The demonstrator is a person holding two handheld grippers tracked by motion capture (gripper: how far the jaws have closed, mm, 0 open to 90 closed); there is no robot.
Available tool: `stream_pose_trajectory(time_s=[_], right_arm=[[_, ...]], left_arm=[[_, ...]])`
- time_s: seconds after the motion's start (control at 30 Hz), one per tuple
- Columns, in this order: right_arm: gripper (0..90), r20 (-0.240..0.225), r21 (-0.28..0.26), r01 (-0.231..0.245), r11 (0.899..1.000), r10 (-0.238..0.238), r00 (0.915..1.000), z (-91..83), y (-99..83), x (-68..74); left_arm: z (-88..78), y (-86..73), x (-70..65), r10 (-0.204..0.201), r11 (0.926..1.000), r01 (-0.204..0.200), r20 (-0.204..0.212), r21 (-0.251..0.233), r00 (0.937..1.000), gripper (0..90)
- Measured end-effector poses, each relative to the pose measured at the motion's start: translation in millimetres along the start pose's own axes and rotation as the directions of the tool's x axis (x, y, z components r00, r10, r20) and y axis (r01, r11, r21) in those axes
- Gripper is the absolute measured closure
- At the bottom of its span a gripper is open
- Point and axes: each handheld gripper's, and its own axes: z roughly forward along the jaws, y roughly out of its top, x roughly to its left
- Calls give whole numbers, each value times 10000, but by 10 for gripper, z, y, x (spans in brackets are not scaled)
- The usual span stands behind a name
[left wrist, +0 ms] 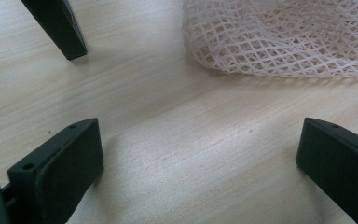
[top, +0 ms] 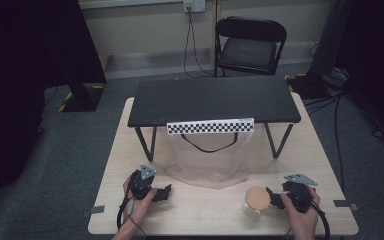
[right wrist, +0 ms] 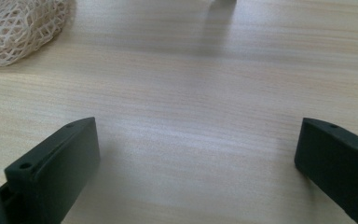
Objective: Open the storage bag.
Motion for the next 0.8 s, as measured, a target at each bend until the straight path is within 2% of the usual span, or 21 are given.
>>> stream_pose_trajectory(time_s=[0.43,0.57,0.8], right_arm=[[0,1,4,-2,10000,2,10000,0,1,0],[0,2,1,0,10000,0,10000,0,1,0],[0,1,2,-2,10000,2,10000,1,1,0]], left_arm=[[-3,3,3,32,10000,-32,56,-28,10000,8],[-46,24,8,-50,9995,53,107,-316,9999,34],[-121,55,-24,206,9981,-183,391,-588,9990,27]])
